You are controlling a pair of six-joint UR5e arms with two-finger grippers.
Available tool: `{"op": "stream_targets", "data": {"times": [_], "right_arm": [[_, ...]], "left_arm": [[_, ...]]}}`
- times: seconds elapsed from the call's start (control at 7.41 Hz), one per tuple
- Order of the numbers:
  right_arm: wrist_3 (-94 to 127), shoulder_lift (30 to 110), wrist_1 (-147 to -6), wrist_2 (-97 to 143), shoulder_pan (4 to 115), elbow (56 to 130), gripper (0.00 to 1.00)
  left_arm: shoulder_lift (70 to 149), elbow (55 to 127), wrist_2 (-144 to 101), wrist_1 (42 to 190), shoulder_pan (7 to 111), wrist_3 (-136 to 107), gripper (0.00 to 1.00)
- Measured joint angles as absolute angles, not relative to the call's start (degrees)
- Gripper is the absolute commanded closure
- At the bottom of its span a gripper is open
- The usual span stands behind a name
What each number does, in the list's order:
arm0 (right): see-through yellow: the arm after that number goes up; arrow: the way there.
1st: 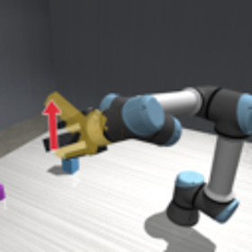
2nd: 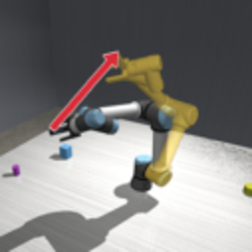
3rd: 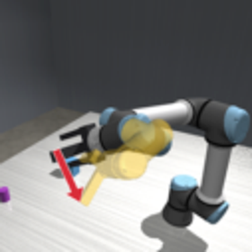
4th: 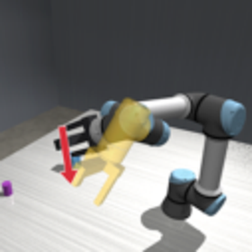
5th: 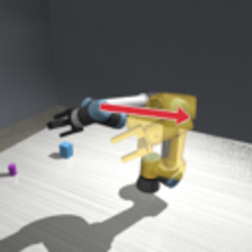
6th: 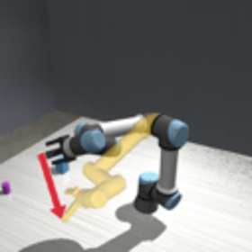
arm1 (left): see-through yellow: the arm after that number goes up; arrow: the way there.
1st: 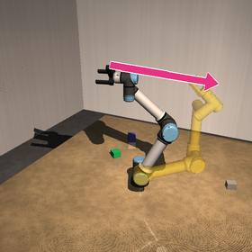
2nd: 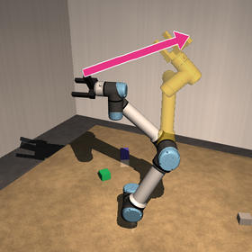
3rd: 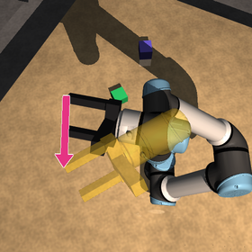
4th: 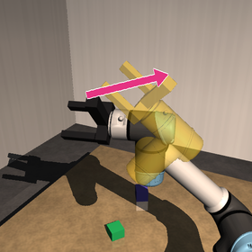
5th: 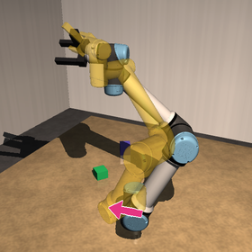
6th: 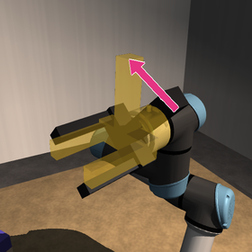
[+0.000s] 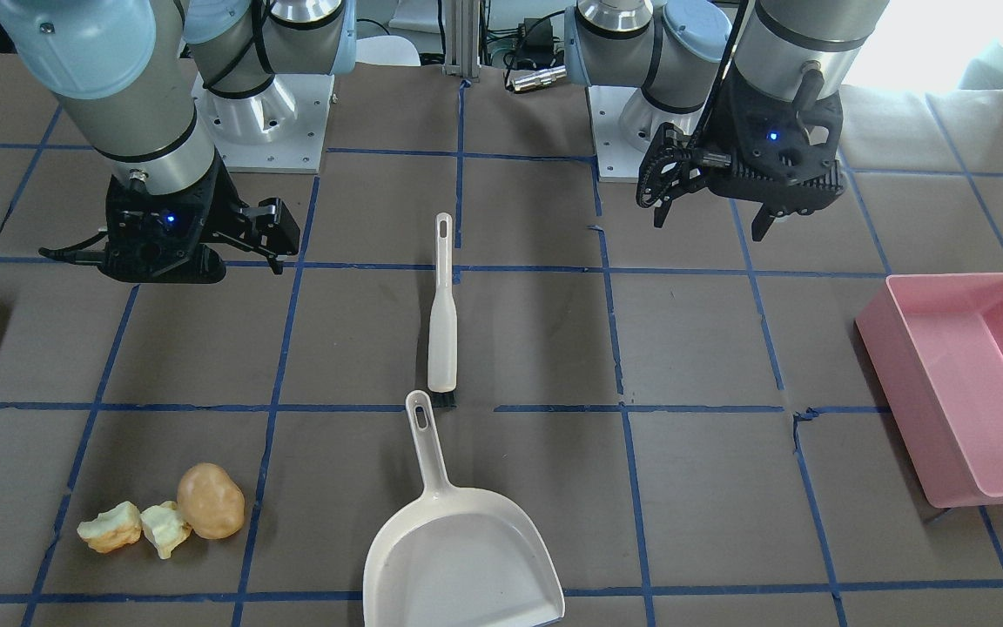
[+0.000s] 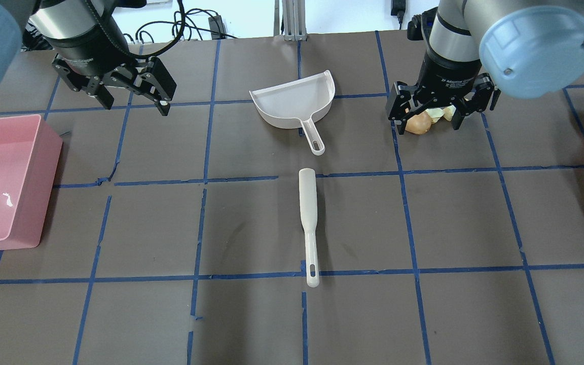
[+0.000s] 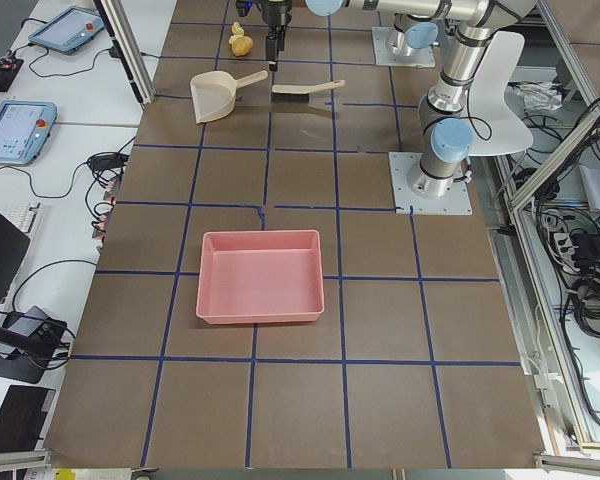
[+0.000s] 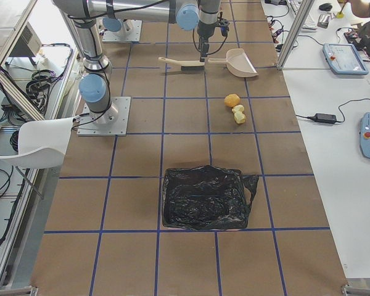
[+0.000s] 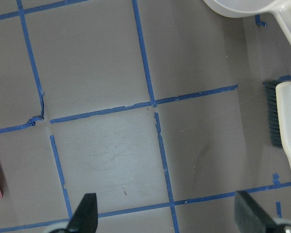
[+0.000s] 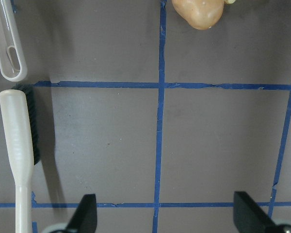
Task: Sweep and dump trash in nearest bin
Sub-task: 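Move the left gripper toward the white brush while the right gripper approaches the dustpan, then grasp the brush handle with the left gripper while the right grasps the dustpan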
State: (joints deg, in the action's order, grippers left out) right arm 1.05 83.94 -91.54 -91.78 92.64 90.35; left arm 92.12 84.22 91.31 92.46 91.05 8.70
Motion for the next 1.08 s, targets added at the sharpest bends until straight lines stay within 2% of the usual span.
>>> {"op": "stream_targets", "data": {"times": [0.54,1.08], "right_arm": [[2.1,82.3,-93.6,-91.0,92.8,89.9,0.00],[6.1,73.5,-105.1,-88.3,98.4,88.4,0.00]], "left_arm": [[91.5,86.9,91.1,92.5,91.8,8.9,0.00],[89.4,100.6,91.5,86.9,101.9,-3.0,0.01]]}}
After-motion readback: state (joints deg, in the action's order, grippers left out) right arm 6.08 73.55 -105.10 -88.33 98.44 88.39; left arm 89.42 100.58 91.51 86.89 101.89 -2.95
